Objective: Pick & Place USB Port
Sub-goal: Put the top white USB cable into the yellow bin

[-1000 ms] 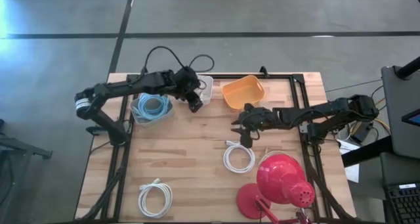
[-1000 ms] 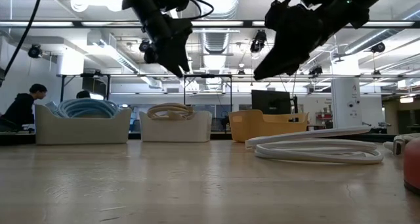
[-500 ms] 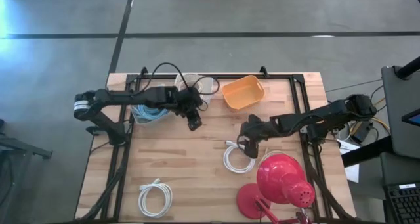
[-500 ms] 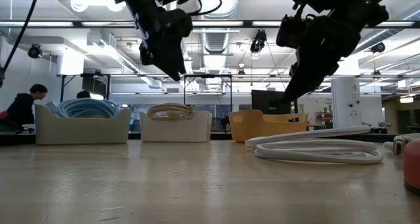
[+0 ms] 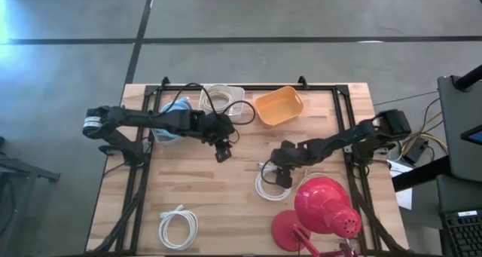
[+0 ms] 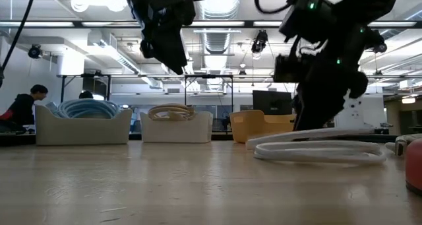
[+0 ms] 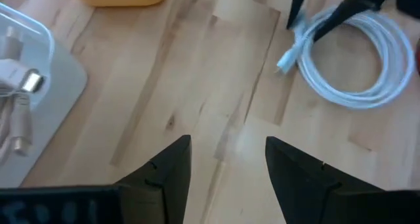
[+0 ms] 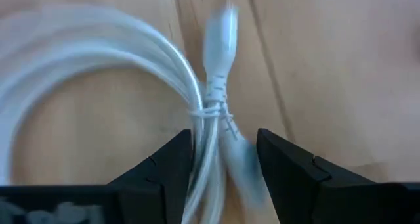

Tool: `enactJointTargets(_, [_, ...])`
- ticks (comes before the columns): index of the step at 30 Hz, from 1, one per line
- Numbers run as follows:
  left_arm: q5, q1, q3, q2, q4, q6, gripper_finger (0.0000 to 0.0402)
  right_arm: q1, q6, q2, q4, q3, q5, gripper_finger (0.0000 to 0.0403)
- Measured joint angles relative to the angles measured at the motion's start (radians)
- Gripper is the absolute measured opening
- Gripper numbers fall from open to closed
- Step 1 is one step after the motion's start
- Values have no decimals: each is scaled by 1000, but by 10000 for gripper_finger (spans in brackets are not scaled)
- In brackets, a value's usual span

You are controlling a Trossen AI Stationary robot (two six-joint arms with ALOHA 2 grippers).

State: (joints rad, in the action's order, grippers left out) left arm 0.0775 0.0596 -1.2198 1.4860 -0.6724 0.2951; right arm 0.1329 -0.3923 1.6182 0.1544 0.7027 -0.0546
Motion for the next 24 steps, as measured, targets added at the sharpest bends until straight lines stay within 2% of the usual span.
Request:
enactJointTargets(4, [26,-3,0,0,-1,1,188,0,1,45,-31,-1,-6,161])
enactJointTargets(9, [30,-3,0,0,-2,-2,188,-2,0,38,-21,-1,-24,115])
enactJointTargets(14, [30,-3,0,0,-2,-3,188,-3,-1,-30,0,-7,-20,60])
enactJointTargets(18, [30,-3,0,0,-2,-3,188,-12,7,-133,3,-7,-23,52])
enactJointTargets(21, [30,-3,0,0,-2,-3,188,-28,23,-221,30,-6,-119,54])
enactJointTargets(24, [30,-3,0,0,-1,-3,188,-45,110,-317,37,-6,-283,57])
